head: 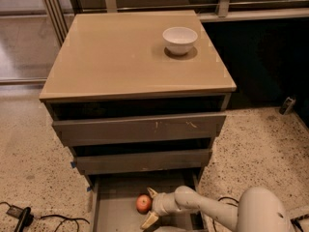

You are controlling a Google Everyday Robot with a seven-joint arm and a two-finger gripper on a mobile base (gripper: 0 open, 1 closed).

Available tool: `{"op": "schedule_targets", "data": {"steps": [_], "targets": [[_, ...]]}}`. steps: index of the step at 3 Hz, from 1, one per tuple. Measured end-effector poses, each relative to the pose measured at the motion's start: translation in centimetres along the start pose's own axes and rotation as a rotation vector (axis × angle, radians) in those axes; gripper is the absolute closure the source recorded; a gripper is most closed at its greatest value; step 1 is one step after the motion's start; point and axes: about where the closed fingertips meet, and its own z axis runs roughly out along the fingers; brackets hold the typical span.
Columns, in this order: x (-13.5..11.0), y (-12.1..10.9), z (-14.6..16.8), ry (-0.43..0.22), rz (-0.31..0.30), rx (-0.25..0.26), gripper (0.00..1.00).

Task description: Pick apple from bottom drawer and place on counter

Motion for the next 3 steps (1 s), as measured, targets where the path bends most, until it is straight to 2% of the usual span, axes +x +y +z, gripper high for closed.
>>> {"op": "schedule_targets", "data": {"steps": [1,2,3], "targets": [[0.08,-0.16,0.08,0.000,0.001,0.002,0.00],[0.08,-0.15,0.08,0.000,0.001,0.002,0.19],[0.08,-0.15,0.08,0.000,0.001,0.002,0.42]]}}
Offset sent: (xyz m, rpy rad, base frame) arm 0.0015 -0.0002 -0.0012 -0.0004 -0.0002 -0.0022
